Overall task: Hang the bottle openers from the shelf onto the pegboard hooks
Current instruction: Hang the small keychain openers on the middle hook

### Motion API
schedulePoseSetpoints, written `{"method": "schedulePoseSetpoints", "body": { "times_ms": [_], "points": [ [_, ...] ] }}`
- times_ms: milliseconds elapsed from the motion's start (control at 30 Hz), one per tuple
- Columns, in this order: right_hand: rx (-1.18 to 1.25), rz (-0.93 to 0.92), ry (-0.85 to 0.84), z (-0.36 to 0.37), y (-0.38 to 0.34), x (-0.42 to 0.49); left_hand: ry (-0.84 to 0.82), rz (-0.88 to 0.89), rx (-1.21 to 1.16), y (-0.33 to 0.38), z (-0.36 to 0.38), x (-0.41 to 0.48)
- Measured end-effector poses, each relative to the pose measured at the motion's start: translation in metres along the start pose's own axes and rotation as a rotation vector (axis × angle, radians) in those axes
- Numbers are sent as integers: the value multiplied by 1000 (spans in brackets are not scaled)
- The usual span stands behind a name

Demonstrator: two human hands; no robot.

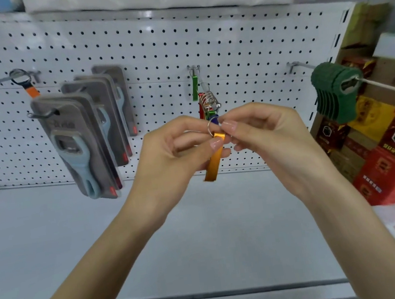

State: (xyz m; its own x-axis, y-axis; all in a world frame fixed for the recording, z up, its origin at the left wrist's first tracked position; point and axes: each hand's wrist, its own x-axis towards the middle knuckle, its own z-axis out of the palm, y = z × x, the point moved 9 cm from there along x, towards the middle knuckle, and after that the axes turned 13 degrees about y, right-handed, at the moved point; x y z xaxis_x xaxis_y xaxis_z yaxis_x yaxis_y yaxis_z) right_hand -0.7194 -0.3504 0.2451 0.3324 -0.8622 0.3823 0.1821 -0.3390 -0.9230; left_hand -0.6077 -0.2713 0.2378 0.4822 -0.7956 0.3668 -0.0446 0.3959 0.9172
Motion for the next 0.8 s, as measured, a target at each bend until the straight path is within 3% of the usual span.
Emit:
{"method": "schedulePoseSetpoints", "body": {
  "times_ms": [333, 800],
  "points": [
    [-17, -141, 160, -8, -22, 12, 36, -43, 13, -10, -1, 14],
    [36, -89, 179, -3, -5, 26, 127, -82, 84, -28, -10, 24]
  ]
}}
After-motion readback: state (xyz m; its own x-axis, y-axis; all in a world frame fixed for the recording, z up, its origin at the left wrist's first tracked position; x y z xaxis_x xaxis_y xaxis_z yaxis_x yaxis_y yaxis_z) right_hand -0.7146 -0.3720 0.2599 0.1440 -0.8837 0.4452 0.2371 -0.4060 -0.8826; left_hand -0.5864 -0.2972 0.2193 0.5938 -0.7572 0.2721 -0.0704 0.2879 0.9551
